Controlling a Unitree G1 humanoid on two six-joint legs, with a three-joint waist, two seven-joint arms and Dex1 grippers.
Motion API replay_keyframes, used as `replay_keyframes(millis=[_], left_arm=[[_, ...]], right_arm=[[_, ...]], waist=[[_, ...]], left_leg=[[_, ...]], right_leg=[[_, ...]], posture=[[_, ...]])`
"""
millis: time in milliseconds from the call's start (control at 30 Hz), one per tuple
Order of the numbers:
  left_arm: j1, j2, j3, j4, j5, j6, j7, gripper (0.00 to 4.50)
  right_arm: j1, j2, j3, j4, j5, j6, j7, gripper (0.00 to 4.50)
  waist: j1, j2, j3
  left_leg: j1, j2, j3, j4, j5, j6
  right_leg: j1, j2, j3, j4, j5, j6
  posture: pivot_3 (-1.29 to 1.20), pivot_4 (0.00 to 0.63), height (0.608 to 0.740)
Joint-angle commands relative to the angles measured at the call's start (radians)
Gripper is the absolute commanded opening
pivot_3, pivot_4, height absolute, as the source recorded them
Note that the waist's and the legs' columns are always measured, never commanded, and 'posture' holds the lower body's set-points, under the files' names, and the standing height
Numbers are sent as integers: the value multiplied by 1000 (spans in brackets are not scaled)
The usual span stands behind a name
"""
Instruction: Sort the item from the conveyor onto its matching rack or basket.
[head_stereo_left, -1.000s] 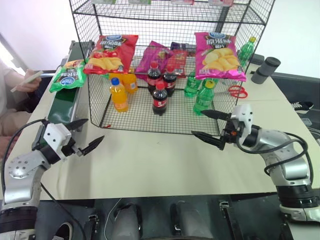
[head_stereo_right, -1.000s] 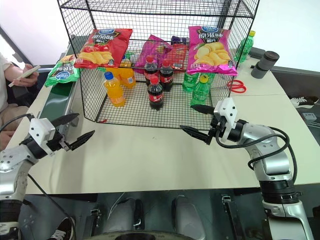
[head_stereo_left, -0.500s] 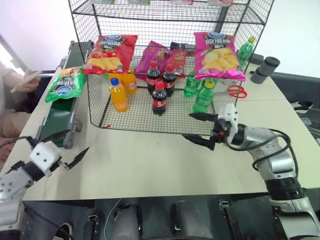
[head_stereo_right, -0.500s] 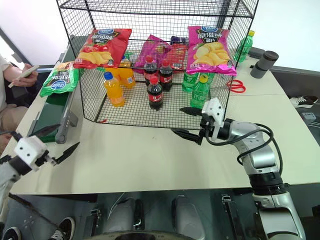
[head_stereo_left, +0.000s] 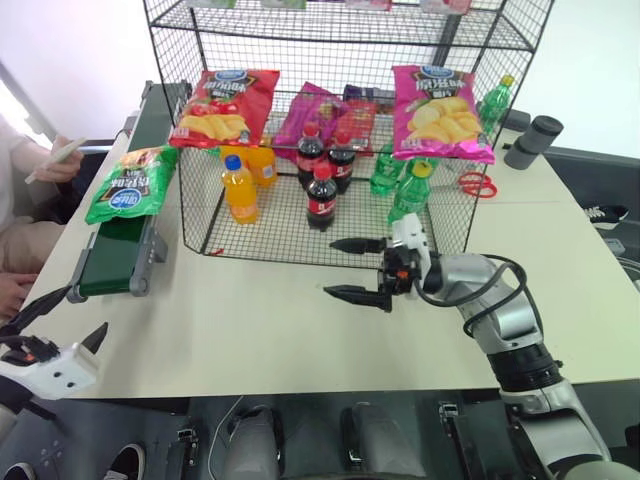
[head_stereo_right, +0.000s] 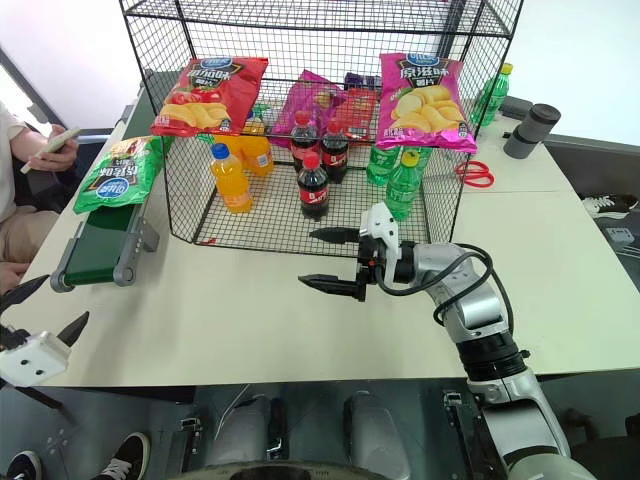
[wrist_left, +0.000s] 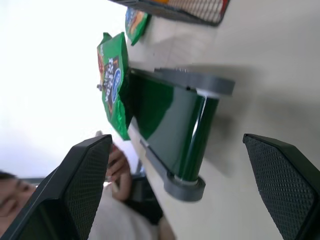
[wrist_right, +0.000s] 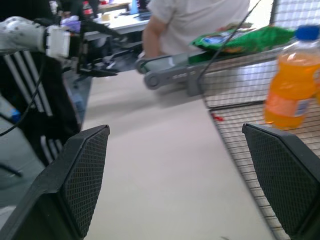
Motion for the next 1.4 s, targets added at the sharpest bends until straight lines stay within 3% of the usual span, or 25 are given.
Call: replay_keyframes(millis=[33, 367, 500, 1400], left_arm=[[18, 17, 25, 7, 57, 16, 87, 4500], [13, 51, -17, 29, 81, 66, 167, 4500], [-11, 73, -42, 39, 79, 81, 176, 4500], [-102, 106, -136, -1, 25, 148, 132, 4500]], right_arm=[[-22, 12, 19, -18, -17, -30, 18, 4426], [-25, 51, -3, 19, -62, -164, -3, 4426], [-9, 80, -48, 2, 2, -164, -7, 4426], [1, 82, -24, 3, -76, -209, -60, 4426]], waist=[[-1, 0, 0], [-2, 0, 0], [-2, 0, 0], [-2, -1, 0]], left_leg=[[0, 0, 0, 0, 0, 0], [0, 0, 0, 0, 0, 0], [0, 0, 1, 0, 0, 0], [0, 0, 1, -1, 0, 0]], right_leg=[[0, 0, 0, 0, 0, 0], [0, 0, 0, 0, 0, 0], [0, 0, -1, 0, 1, 2], [0, 0, -1, 0, 1, 2]], posture=[[0, 150, 740], [0, 150, 740], [0, 150, 740], [0, 150, 740]])
